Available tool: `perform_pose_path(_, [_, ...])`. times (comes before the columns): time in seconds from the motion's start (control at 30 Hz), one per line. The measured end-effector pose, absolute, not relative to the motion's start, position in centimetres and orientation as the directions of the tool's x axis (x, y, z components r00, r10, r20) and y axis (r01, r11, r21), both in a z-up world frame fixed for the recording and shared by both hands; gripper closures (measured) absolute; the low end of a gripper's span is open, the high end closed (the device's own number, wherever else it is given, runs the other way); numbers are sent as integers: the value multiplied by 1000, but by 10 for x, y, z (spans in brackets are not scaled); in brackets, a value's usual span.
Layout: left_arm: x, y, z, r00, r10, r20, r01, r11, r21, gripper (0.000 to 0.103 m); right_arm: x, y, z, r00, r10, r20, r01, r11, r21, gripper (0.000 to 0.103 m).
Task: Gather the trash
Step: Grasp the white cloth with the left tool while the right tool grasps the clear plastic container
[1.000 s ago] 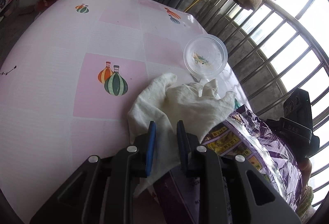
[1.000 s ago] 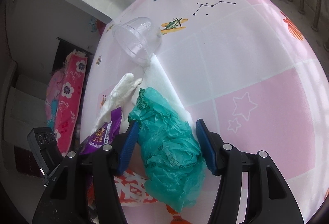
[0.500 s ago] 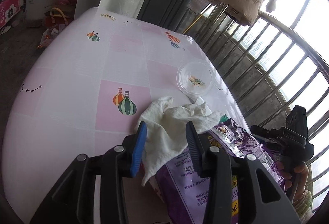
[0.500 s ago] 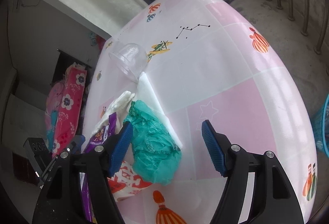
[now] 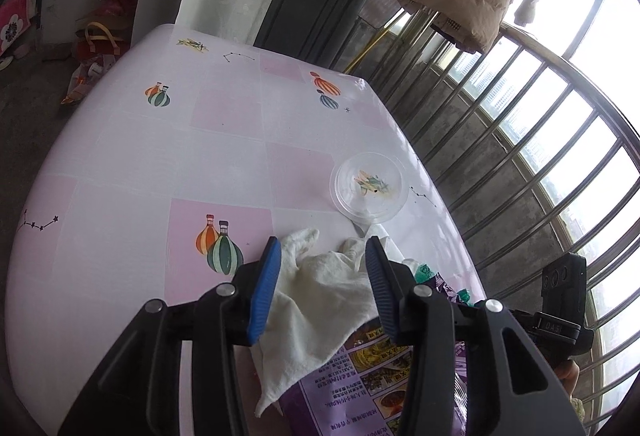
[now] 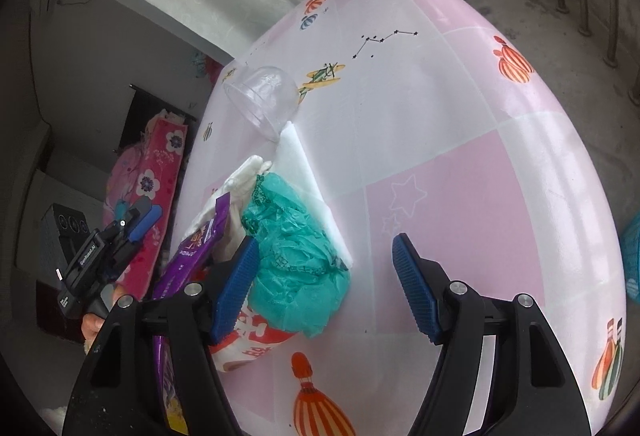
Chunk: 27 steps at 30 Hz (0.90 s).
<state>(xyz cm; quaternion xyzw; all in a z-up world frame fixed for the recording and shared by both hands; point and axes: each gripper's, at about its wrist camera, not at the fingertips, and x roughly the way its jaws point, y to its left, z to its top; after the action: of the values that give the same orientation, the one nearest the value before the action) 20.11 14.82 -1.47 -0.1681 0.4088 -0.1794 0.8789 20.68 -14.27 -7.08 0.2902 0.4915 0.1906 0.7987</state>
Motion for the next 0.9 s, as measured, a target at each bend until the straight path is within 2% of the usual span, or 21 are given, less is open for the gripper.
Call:
perform_pose_path(0.27, [190, 149, -29, 586, -434, -685, 143, 887, -440, 61, 211, -135, -71, 395, 652, -647, -75, 725, 684, 39])
perform_pose_path(0.43, [177, 160, -27, 596, -415, -687, 127, 894, -431, 61, 210, -130, -71, 382, 637, -670, -96, 748, 656, 53])
perform_pose_path(0.5, [170, 167, -27, 596, -406, -693, 113, 897, -427, 61, 207, -131, -71, 391, 631, -670, -101, 753, 650, 55])
perform_pose_path(0.8, [142, 194, -47, 545, -462, -700, 32, 846, -533, 60, 200, -147, -70, 431, 617, -658, -60, 748, 661, 57])
perform_pose_path(0.9, [138, 197, -54, 532, -480, -698, 9, 827, -562, 57, 196, -153, -68, 452, 595, -665, -48, 761, 647, 57])
